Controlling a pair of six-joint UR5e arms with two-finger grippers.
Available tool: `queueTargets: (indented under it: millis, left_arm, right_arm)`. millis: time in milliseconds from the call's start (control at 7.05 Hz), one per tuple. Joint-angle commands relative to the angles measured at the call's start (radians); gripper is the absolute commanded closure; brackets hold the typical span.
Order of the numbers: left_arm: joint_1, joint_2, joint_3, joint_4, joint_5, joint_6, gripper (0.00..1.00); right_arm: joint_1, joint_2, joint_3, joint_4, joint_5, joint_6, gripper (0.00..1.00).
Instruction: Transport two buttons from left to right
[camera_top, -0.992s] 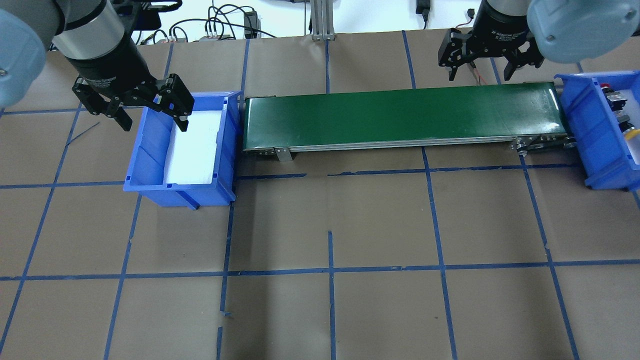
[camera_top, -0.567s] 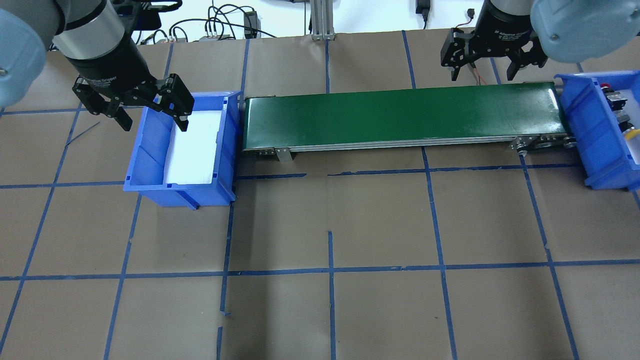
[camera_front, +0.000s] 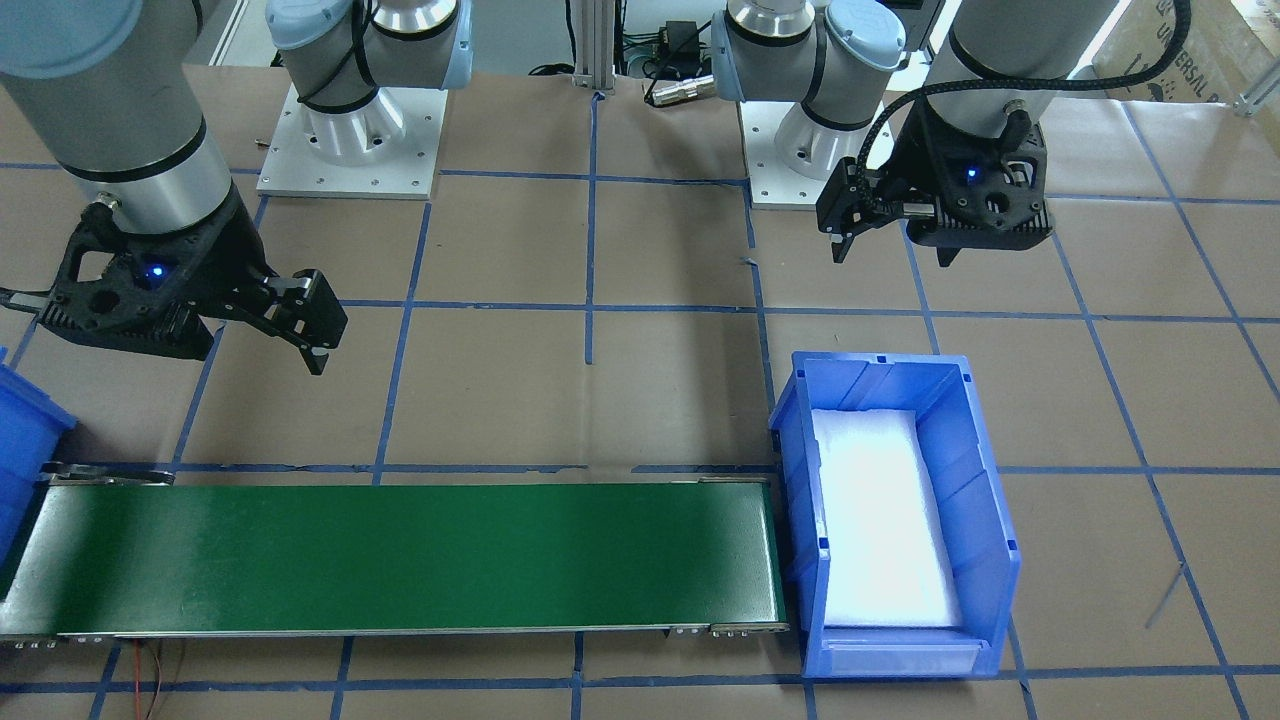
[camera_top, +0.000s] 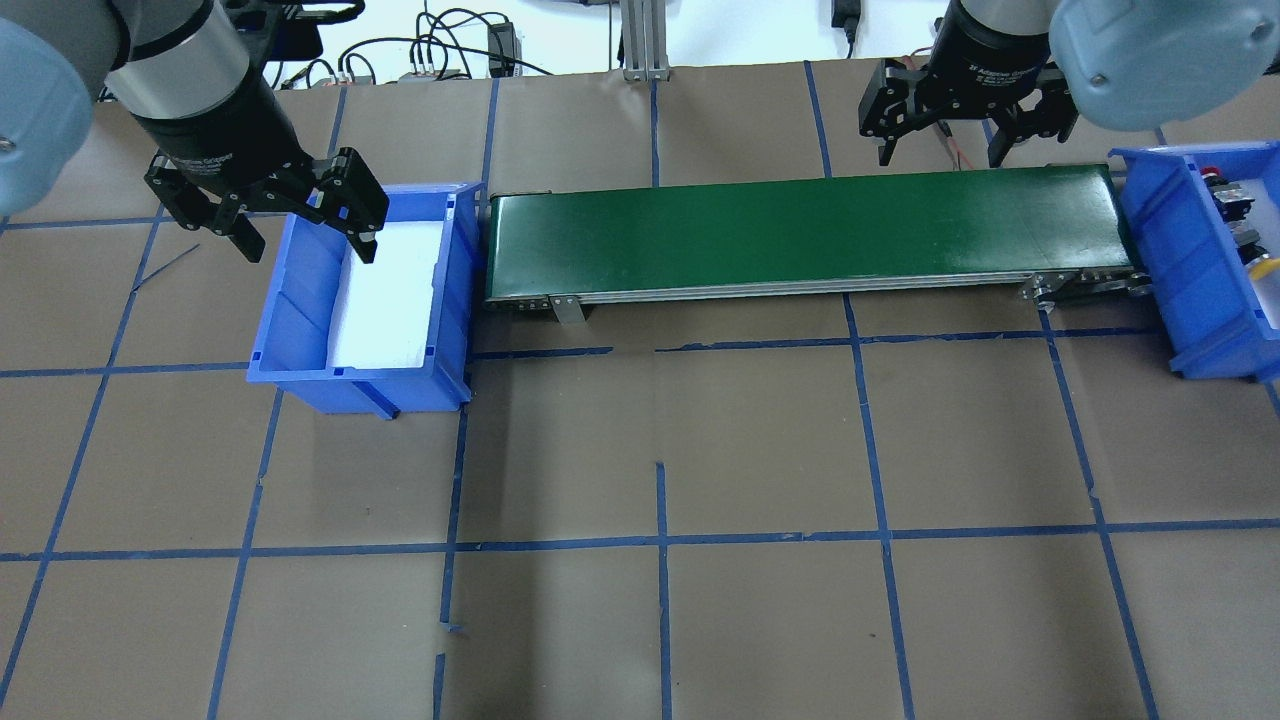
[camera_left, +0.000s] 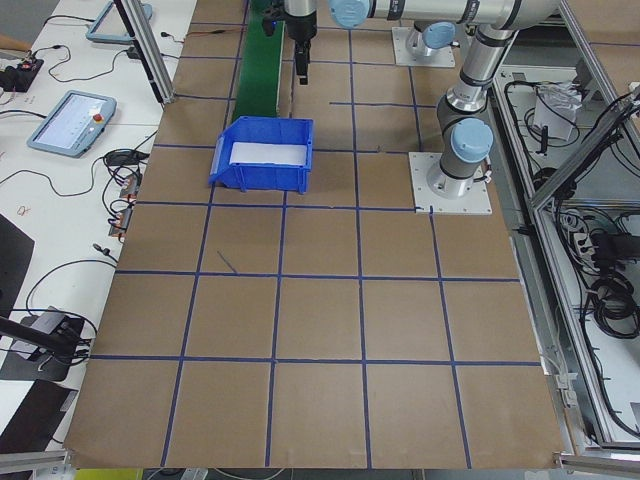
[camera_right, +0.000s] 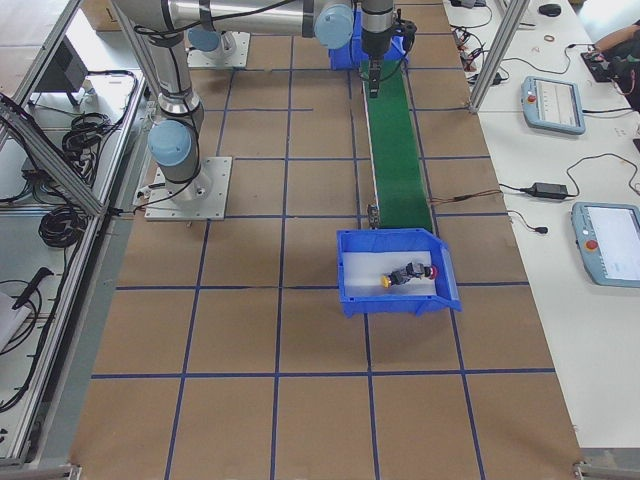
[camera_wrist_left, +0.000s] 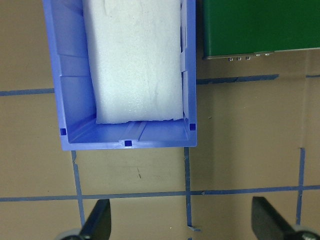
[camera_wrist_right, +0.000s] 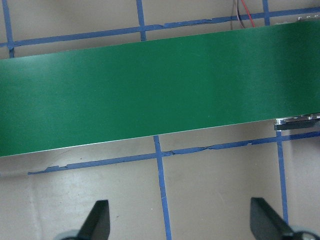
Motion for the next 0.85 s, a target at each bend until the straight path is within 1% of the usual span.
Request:
queueTargets:
  millis: [0, 709]
  left_arm:
    - [-0.001, 0.0, 0.0, 0.0, -0.001, 0.0, 0.0]
    - [0.001, 0.0, 0.0, 0.0, -0.002, 0.0, 0.0]
  right_arm:
    - [0.0, 0.0, 0.003, 0.001, 0.004, 0.0, 0.0]
    - [0.0, 0.0, 0.012, 0.007, 0.004, -0.002, 0.0]
